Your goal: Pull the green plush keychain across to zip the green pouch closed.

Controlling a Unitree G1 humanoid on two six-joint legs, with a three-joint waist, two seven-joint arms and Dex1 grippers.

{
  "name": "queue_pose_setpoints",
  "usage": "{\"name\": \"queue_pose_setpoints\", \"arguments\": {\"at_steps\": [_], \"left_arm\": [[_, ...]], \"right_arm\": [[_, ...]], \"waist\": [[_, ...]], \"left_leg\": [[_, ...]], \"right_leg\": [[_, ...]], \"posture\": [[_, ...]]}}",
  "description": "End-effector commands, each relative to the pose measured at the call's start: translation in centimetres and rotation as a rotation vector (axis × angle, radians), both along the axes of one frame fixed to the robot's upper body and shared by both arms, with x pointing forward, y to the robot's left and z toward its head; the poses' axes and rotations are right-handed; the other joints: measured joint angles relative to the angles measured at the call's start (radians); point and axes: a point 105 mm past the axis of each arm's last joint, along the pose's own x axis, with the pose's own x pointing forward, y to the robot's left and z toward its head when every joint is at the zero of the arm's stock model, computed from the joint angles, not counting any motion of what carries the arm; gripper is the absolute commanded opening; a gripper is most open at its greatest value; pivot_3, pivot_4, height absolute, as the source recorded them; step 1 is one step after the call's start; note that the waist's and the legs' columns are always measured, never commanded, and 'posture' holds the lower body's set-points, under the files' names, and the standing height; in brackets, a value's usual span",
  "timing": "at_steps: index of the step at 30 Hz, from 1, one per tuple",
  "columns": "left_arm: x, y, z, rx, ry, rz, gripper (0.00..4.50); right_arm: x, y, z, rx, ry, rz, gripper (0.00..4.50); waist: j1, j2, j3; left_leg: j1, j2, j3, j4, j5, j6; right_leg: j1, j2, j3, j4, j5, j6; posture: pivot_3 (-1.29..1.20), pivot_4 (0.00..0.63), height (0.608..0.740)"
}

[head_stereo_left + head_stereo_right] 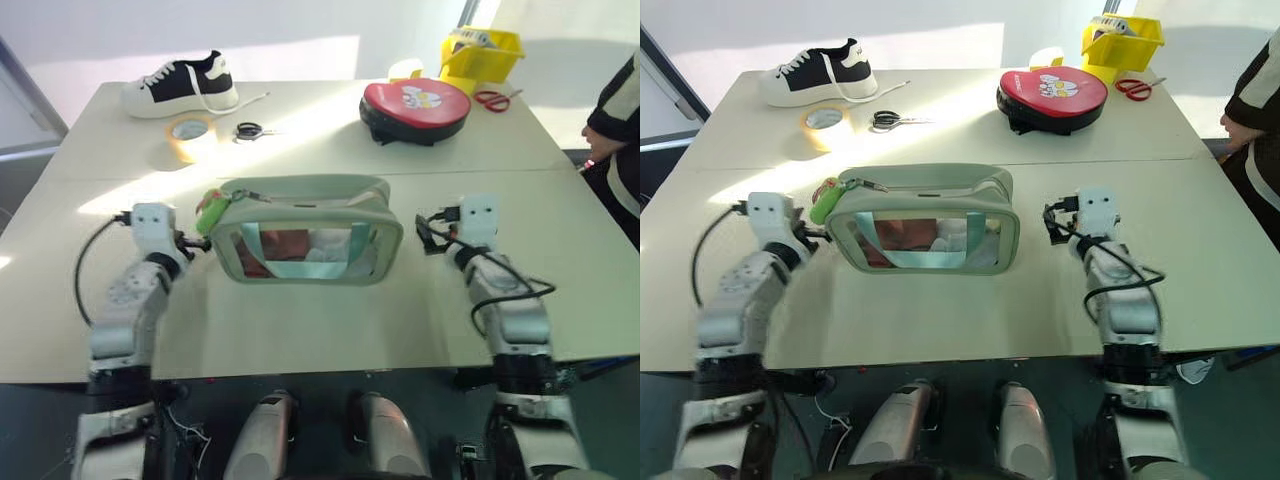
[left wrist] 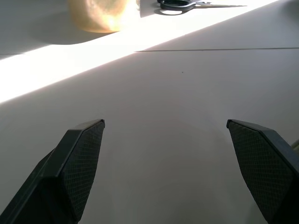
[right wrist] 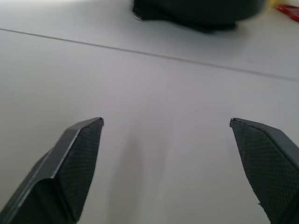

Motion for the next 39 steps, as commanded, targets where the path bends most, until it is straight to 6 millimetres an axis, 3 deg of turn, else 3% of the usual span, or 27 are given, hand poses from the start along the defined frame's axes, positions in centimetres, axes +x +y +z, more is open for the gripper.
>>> {"name": "queue_pose_setpoints", "arguments": {"at_steps": [1,4,8,13,21,29,33,39], "left_arm": [[-0.5,0.1,5.3,0.006,-0.057,-0.195,4.46],[-1.2,0.0,8.4,-0.001,-0.036,-0.355,4.46],[-3.9,-2.2,12.0,0.065,0.022,-0.673,4.46],[-6.4,-4.5,15.2,0.137,0.035,-0.894,4.46],[-8.1,-5.0,13.2,0.338,0.141,-0.975,4.46],[-8.2,-5.4,13.7,0.369,0.107,-0.985,4.46],[-8.2,-5.7,14.0,0.395,0.085,-0.988,4.46],[-7.9,-6.1,14.5,0.409,0.046,-0.985,4.46]], "right_arm": [[-2.2,2.3,4.6,0.015,0.025,0.355,4.50],[-3.8,2.6,7.7,-0.025,0.077,0.548,4.50],[-6.0,4.4,11.9,-0.050,0.117,0.802,4.50],[-8.9,7.3,14.2,-0.053,0.165,1.031,4.50],[-9.7,8.8,14.2,-0.093,0.151,1.079,4.50],[-9.5,10.1,13.9,-0.127,0.127,1.105,4.50],[-8.7,12.2,13.4,-0.180,0.084,1.112,4.50],[-7.2,15.2,10.9,-0.315,0.077,1.139,4.50]], "waist": [[0.000,0.000,0.000],[0.000,0.000,0.000],[-0.004,0.000,0.001],[-0.003,0.000,0.001],[-0.001,0.001,0.001],[-0.001,0.001,0.001],[-0.003,0.001,0.001],[-0.004,0.001,0.001]], "left_leg": [[0.000,0.000,0.000,-0.001,0.000,0.000],[0.000,0.000,0.000,-0.001,-0.001,0.000],[-0.002,0.000,0.001,-0.002,-0.002,0.000],[-0.004,0.000,0.000,-0.005,-0.003,0.000],[-0.007,0.000,0.001,-0.006,-0.006,0.001],[-0.010,0.000,0.001,-0.002,-0.006,0.001],[-0.009,0.000,0.001,-0.002,-0.006,0.001],[-0.009,0.000,0.002,-0.001,-0.005,0.003]], "right_leg": [[0.000,0.000,0.000,-0.001,0.000,0.000],[0.001,0.000,0.000,-0.002,-0.001,0.001],[-0.001,-0.001,-0.001,-0.004,-0.001,0.002],[-0.002,-0.003,-0.001,-0.009,-0.001,0.001],[-0.004,-0.004,-0.001,-0.013,0.001,-0.001],[-0.004,-0.004,-0.002,-0.012,0.001,0.000],[-0.005,-0.004,-0.002,-0.010,0.001,0.000],[-0.006,-0.003,-0.002,-0.007,0.001,0.000]], "posture": [[0.00,0.150,0.740],[0.00,0.150,0.740],[0.00,0.150,0.740],[0.00,0.150,0.740],[0.00,0.150,0.740],[0.00,0.150,0.740],[0.00,0.150,0.740],[0.00,0.150,0.740]]}}
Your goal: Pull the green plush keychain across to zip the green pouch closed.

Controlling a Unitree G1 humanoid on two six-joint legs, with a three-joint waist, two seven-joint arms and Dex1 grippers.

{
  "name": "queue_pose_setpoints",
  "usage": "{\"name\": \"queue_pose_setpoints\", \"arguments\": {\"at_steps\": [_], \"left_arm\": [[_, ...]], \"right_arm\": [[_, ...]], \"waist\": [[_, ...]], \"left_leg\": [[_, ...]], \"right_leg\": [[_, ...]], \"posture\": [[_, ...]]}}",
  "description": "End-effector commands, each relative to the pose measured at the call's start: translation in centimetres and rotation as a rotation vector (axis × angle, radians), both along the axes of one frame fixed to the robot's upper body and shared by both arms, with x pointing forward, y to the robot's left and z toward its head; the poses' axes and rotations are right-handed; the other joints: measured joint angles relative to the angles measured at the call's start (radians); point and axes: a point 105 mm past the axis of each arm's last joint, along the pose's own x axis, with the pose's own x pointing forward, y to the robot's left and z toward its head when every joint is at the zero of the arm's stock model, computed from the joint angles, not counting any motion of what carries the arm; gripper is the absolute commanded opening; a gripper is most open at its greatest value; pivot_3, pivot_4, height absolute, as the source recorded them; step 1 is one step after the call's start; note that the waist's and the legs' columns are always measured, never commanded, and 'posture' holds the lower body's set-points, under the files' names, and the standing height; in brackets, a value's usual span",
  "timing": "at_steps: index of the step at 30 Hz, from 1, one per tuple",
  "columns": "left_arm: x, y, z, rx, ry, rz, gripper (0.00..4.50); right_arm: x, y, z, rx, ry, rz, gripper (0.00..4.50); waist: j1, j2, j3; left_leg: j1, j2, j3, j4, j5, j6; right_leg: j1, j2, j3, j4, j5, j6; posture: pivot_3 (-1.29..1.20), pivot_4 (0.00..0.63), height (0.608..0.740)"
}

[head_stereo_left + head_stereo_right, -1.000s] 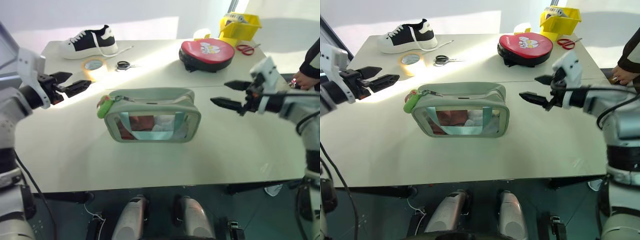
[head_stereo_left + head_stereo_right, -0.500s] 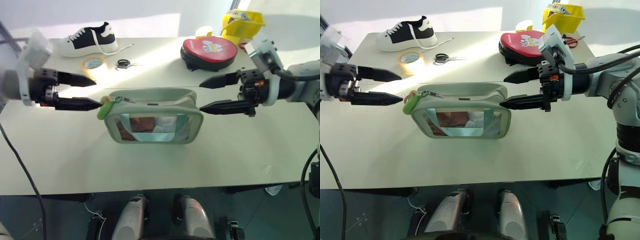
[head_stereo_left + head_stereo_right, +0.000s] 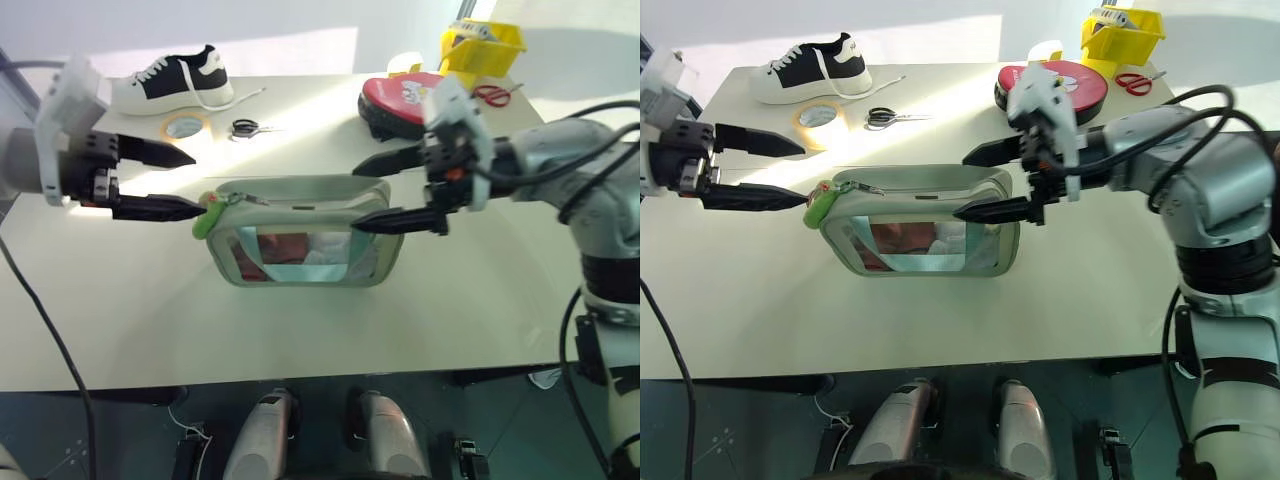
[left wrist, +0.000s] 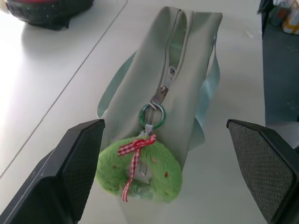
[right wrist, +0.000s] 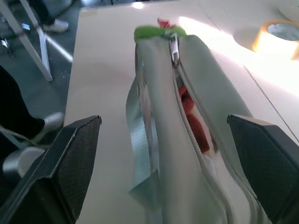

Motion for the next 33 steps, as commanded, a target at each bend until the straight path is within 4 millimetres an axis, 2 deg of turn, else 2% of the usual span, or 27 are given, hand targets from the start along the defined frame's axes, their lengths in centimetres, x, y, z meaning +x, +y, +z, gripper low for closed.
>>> {"name": "queue_pose_setpoints", "arguments": {"at_steps": [1,3,5,9,10,14,18,27,32,33], "left_arm": [[-0.2,-0.1,1.1,0.006,-0.069,0.001,4.49],[-0.2,-0.1,1.1,-0.004,-0.074,0.011,4.50],[-0.3,-0.1,0.8,0.001,-0.076,0.015,4.50],[-0.6,0.1,0.6,-0.002,-0.083,0.041,4.50],[-0.6,0.2,0.7,-0.005,-0.086,0.050,4.50],[-0.4,1.1,0.9,-0.003,-0.113,0.101,4.50],[-0.1,1.6,1.1,-0.006,-0.127,0.127,4.50],[0.5,0.9,0.9,-0.022,-0.133,0.110,4.50],[0.6,1.0,0.6,-0.023,-0.131,0.116,4.50],[0.6,1.1,0.6,-0.026,-0.130,0.121,4.50]], "right_arm": [[0.6,0.7,-0.7,-0.077,-0.090,0.026,4.25],[1.0,0.8,-2.0,-0.132,-0.096,0.049,3.61],[1.8,0.7,-2.9,-0.180,-0.140,0.053,2.61],[2.7,0.8,-2.8,-0.194,-0.195,0.052,0.44],[3.1,1.0,-2.4,-0.183,-0.213,0.038,0.03],[5.9,1.2,0.6,-0.159,-0.407,-0.052,0.03],[7.2,1.2,1.6,-0.209,-0.571,-0.032,0.03],[8.3,3.2,-1.3,-0.262,-0.658,0.070,0.03],[8.4,3.2,-2.1,-0.266,-0.627,0.092,0.03],[8.5,3.2,-2.0,-0.259,-0.627,0.085,0.38]], "waist": [[0.002,0.000,0.000],[0.004,0.000,0.000],[0.002,0.000,0.000],[0.000,0.000,0.000],[0.000,0.000,0.000],[-0.006,0.000,0.000],[-0.003,0.000,0.000],[-0.023,-0.001,0.000],[-0.030,-0.001,0.000],[-0.030,-0.001,0.000]], "left_leg": [[0.000,0.000,0.000,0.001,0.000,0.000],[0.000,-0.001,0.000,0.002,0.000,0.001],[0.000,-0.001,0.000,0.004,0.000,0.001],[0.003,-0.001,0.001,0.004,0.000,0.000],[0.004,-0.001,0.000,0.004,0.000,0.000],[0.006,0.000,0.000,0.003,0.001,-0.002],[0.006,-0.001,0.000,0.002,0.002,-0.003],[0.009,-0.001,0.000,0.000,0.003,-0.003],[0.012,0.000,0.001,0.000,0.004,-0.004],[0.012,0.000,0.000,0.000,0.004,-0.005]], "right_leg": [[0.000,0.000,0.000,0.001,0.000,0.000],[0.000,0.001,-0.001,0.004,-0.001,0.001],[0.000,0.001,0.000,0.005,-0.001,0.001],[0.002,0.002,0.000,0.006,-0.001,0.001],[0.003,0.002,0.000,0.007,-0.001,0.001],[0.003,0.002,0.001,0.007,-0.001,0.001],[0.003,0.003,0.001,0.007,-0.001,0.001],[0.004,0.004,0.002,0.009,0.000,0.003],[0.005,0.005,0.003,0.010,0.000,0.002],[0.005,0.006,0.003,0.011,0.000,0.002]], "posture": [[0.00,0.150,0.740],[0.00,0.150,0.740],[0.00,0.150,0.740],[0.00,0.150,0.740],[0.00,0.150,0.740],[0.00,0.150,0.740],[0.00,0.150,0.740],[0.00,0.150,0.740],[0.00,0.150,0.740],[0.00,0.150,0.740]]}}
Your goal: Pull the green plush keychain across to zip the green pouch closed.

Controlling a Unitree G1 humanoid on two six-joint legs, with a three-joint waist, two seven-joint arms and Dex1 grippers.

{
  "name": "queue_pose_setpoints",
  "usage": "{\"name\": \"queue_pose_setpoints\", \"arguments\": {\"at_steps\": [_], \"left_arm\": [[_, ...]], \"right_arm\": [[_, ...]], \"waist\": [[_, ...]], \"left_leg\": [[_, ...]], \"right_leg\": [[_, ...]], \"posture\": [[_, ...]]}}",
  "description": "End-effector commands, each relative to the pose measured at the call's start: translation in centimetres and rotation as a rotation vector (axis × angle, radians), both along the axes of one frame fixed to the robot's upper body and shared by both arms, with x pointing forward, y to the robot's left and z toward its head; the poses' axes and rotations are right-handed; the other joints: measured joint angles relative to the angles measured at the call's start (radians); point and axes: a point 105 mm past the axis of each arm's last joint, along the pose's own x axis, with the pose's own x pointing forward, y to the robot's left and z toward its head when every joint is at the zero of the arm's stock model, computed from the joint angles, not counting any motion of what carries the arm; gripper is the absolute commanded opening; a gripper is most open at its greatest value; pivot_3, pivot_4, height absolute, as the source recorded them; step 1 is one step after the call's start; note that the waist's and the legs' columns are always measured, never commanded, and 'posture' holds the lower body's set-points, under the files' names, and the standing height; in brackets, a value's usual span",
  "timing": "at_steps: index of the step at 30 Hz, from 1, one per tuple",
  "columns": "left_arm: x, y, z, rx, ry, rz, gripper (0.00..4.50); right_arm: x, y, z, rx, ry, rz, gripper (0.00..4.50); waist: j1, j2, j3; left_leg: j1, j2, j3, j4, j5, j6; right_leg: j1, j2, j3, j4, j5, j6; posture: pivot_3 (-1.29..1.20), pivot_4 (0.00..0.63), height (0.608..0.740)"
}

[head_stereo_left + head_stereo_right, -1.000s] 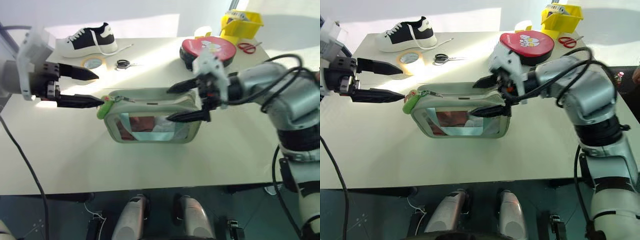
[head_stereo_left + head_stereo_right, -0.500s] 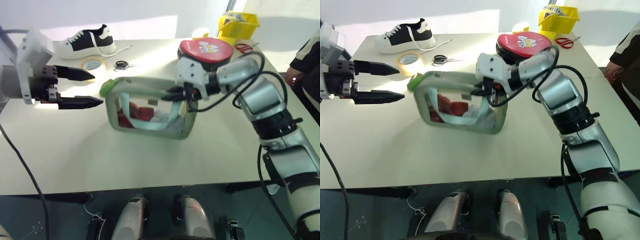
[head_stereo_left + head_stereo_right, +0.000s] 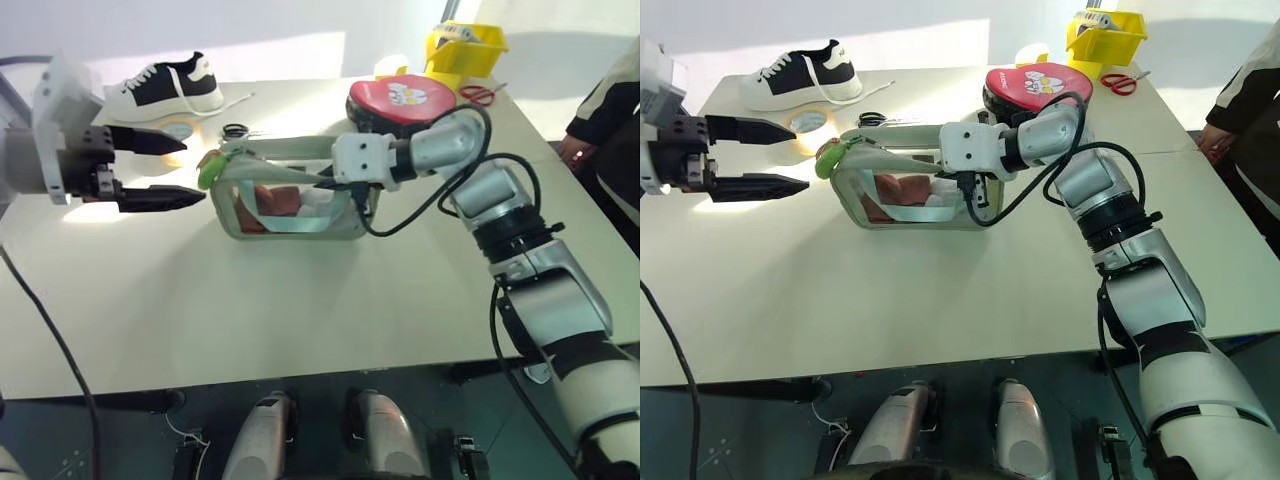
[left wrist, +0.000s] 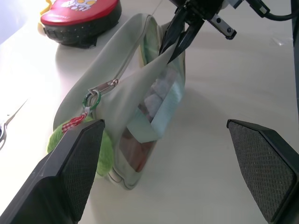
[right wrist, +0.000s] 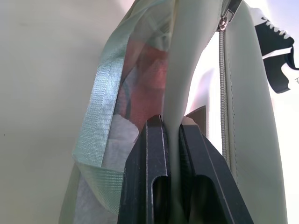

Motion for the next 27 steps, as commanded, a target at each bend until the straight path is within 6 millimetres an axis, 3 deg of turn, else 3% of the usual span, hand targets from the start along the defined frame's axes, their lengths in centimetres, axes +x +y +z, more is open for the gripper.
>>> {"name": "queue_pose_setpoints", "arguments": {"at_steps": [1,6,10,14,18,21,25,27], "left_arm": [[-0.1,0.4,0.8,-0.002,-0.045,0.022,4.50],[0.3,1.8,0.6,-0.034,-0.052,0.108,4.50],[1.2,4.0,-0.1,-0.108,-0.055,0.234,4.50],[2.6,5.5,-2.2,-0.202,-0.023,0.316,4.50],[4.8,4.5,-2.9,-0.288,-0.019,0.324,4.50],[6.1,3.7,-3.6,-0.299,-0.023,0.330,4.50],[6.7,2.1,-4.2,-0.327,-0.008,0.294,4.50],[6.6,1.7,-4.4,-0.319,0.000,0.276,4.50]], "right_arm": [[0.0,0.3,1.2,0.022,-0.024,0.007,0.81],[-0.1,-2.0,4.9,0.115,-0.059,-0.074,3.15],[-1.1,-4.0,6.4,0.171,-0.048,-0.140,3.15],[-1.4,-5.0,4.0,0.182,0.020,-0.210,3.15],[-1.0,-5.1,1.3,0.174,0.075,-0.243,3.15],[-0.4,-4.8,0.6,0.194,0.098,-0.263,2.32],[-0.3,-4.4,0.7,0.205,0.102,-0.265,0.20],[-0.3,-4.4,0.8,0.208,0.103,-0.264,0.04]], "waist": [[0.001,0.000,0.000],[0.005,0.001,0.000],[0.012,0.001,0.000],[0.011,0.000,-0.001],[0.015,-0.001,-0.001],[0.013,-0.001,-0.001],[0.009,-0.001,-0.001],[0.008,-0.001,-0.001]], "left_leg": [[0.000,0.000,0.000,0.000,0.000,0.000],[0.000,0.000,0.000,0.000,0.000,0.000],[-0.001,0.000,0.000,0.000,0.000,0.000],[0.000,0.000,0.000,-0.001,0.000,0.000],[0.000,0.000,0.000,0.001,0.000,0.000],[0.000,-0.001,0.000,0.002,0.000,0.000],[0.000,-0.001,0.000,0.001,0.000,0.000],[0.000,-0.001,0.000,0.001,0.000,0.000]], "right_leg": [[0.000,0.000,0.000,0.000,0.000,0.000],[0.000,0.000,0.000,0.001,0.000,-0.001],[-0.001,-0.001,0.001,0.000,0.000,0.000],[0.000,-0.001,0.000,0.000,0.000,-0.001],[0.001,-0.002,0.000,0.000,0.000,-0.001],[0.001,-0.002,0.000,0.001,0.002,0.002],[0.000,-0.002,0.001,0.001,0.002,0.002],[0.000,-0.002,0.001,0.002,0.002,0.002]], "posture": [[0.00,0.150,0.740],[0.00,0.150,0.740],[0.00,0.150,0.740],[0.00,0.150,0.740],[0.00,0.150,0.740],[0.00,0.150,0.740],[0.00,0.150,0.740],[0.00,0.150,0.740]]}}
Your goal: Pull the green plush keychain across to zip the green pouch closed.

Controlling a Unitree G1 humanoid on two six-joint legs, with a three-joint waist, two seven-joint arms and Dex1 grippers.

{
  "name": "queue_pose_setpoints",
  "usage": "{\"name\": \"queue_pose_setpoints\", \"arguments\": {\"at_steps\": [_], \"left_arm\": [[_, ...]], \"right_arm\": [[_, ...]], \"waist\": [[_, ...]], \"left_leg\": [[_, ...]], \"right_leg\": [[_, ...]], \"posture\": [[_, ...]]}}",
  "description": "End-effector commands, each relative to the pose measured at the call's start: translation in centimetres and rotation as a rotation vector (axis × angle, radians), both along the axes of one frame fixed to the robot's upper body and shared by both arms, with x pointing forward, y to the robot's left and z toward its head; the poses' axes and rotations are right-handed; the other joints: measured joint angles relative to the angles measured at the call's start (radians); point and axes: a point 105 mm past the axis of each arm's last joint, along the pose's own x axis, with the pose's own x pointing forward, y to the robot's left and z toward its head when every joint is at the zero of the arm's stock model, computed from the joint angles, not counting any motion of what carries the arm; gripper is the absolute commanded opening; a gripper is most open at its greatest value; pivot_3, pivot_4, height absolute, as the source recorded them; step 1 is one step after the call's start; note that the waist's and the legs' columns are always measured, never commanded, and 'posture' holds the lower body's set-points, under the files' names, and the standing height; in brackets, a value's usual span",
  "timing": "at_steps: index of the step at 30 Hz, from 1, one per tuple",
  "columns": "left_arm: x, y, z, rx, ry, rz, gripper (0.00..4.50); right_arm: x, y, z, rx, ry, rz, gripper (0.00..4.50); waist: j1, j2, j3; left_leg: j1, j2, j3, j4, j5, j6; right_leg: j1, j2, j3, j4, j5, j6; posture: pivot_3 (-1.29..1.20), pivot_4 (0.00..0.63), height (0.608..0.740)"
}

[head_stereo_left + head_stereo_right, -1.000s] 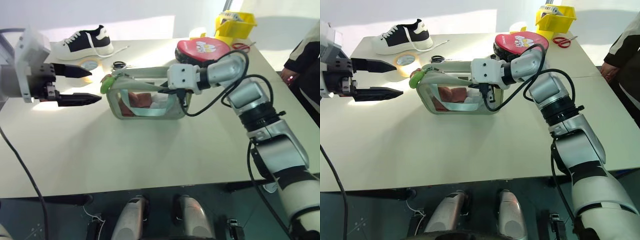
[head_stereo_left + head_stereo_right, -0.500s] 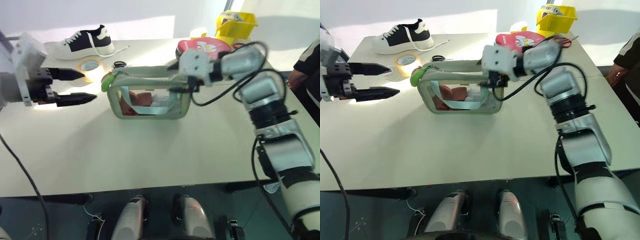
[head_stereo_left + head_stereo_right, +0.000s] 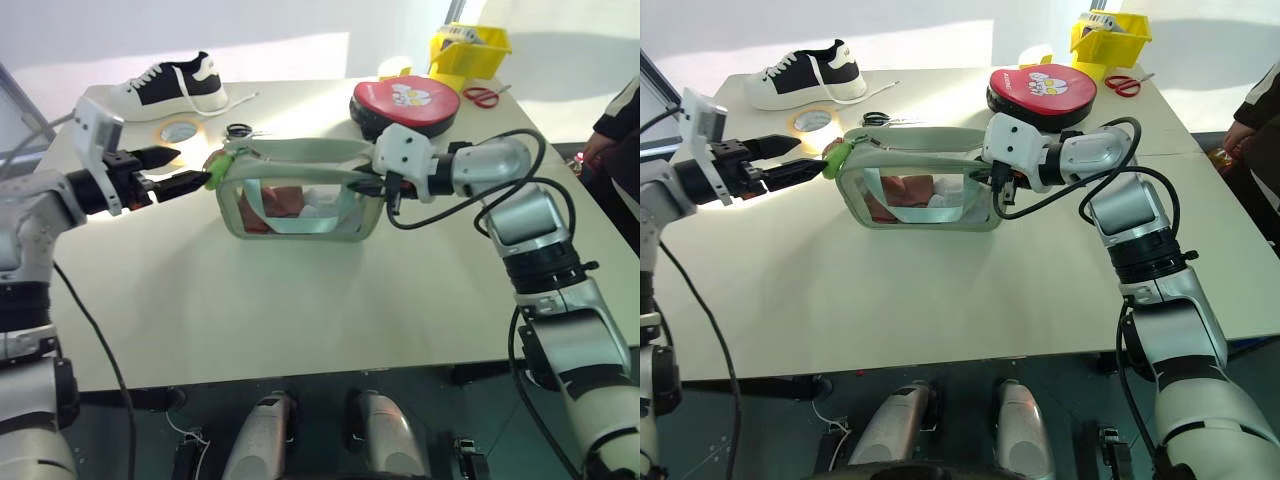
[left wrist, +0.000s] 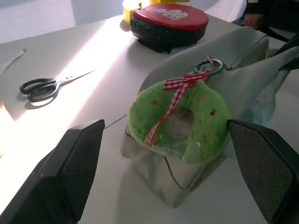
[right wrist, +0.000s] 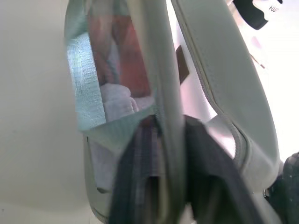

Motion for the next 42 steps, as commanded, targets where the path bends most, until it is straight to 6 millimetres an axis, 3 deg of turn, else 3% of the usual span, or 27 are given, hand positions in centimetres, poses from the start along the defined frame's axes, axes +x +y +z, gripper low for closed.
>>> {"name": "queue_pose_setpoints", "arguments": {"at_steps": [1,2,5,12,18,20,22,25,28,34,38,42], "left_arm": [[-0.3,-0.2,1.3,0.018,-0.052,-0.016,4.50],[-0.3,-0.2,1.2,0.018,-0.049,-0.018,4.50],[-0.2,-0.3,1.1,0.019,-0.047,-0.023,3.60],[0.3,-0.7,2.1,-0.001,-0.078,-0.029,0.03],[0.8,-3.1,5.8,-0.009,-0.204,-0.076,0.03],[0.8,-5.6,6.3,0.036,-0.240,-0.135,0.03],[0.3,-7.8,5.1,0.110,-0.235,-0.214,0.03],[0.0,-8.7,2.1,0.241,-0.208,-0.269,0.03],[0.2,-7.9,1.2,0.294,-0.201,-0.264,0.96],[1.1,-6.2,4.6,0.282,-0.268,-0.162,3.90],[0.0,-4.5,4.0,0.348,-0.224,-0.181,3.90],[-0.3,-2.9,0.5,0.394,-0.141,-0.157,3.90]], "right_arm": [[-0.1,0.3,1.2,0.011,-0.036,0.003,0.04],[-0.1,0.3,1.3,0.011,-0.038,0.002,0.04],[-0.2,0.4,1.4,0.014,-0.043,-0.001,0.00],[-0.3,0.5,1.3,0.016,-0.041,-0.001,0.00],[-0.3,0.7,1.4,0.021,-0.042,0.001,0.00],[-0.3,0.8,1.4,0.023,-0.042,0.002,0.00],[-0.3,0.9,1.3,0.025,-0.042,0.005,0.00],[-0.2,1.1,1.3,0.027,-0.042,0.007,0.00],[-0.2,1.2,1.3,0.033,-0.043,0.005,0.00],[-0.2,1.0,1.3,0.036,-0.045,-0.001,0.00],[-0.1,0.9,1.3,0.035,-0.044,-0.004,0.00],[-0.1,0.9,1.3,0.035,-0.045,-0.007,0.00]], "waist": [[-0.001,0.000,0.000],[0.000,0.000,0.000],[0.001,0.000,0.000],[0.001,0.000,0.000],[0.005,0.000,0.000],[0.005,0.000,0.000],[0.004,0.000,0.000],[-0.002,0.000,0.000],[-0.001,0.000,0.000],[0.003,0.000,0.000],[-0.001,0.000,0.000],[0.000,0.000,0.000]], "left_leg": [[0.000,0.000,0.000,0.000,0.000,0.000],[0.000,0.000,0.000,0.000,0.000,0.000],[0.000,0.000,0.000,0.000,0.000,0.000],[0.000,0.000,0.000,0.000,0.000,0.000],[0.000,0.000,0.000,0.001,0.000,0.000],[0.000,0.000,0.000,0.002,0.000,0.000],[0.000,0.000,0.000,0.002,0.000,0.000],[0.000,0.000,0.000,0.001,0.000,0.000],[0.001,0.000,0.001,0.001,0.000,0.000],[0.000,0.000,0.000,0.002,0.000,0.000],[0.000,0.000,0.000,0.002,0.000,0.000],[0.001,0.000,0.000,0.001,0.000,0.000]], "right_leg": [[0.000,0.000,0.000,0.000,0.000,0.000],[0.000,0.000,0.000,0.000,0.000,0.000],[0.000,0.000,0.000,0.000,0.000,0.000],[0.000,0.000,0.000,0.000,0.000,0.000],[0.000,0.000,0.000,0.000,0.000,0.000],[0.001,0.000,-0.001,0.000,0.000,0.000],[0.001,0.000,0.000,0.000,0.000,0.000],[0.001,0.000,0.000,0.001,0.000,0.000],[0.000,0.000,0.001,0.003,0.000,0.000],[0.000,0.000,0.000,0.003,0.000,0.000],[0.000,0.000,0.000,0.003,0.000,0.000],[-0.001,0.000,0.000,0.003,0.000,0.000]], "posture": [[0.00,0.150,0.740],[0.00,0.150,0.740],[0.00,0.150,0.740],[0.00,0.150,0.740],[0.00,0.150,0.740],[0.00,0.150,0.740],[0.00,0.150,0.740],[0.00,0.150,0.740],[0.00,0.150,0.740],[0.00,0.150,0.740],[0.00,0.150,0.740],[0.00,0.150,0.740]]}}
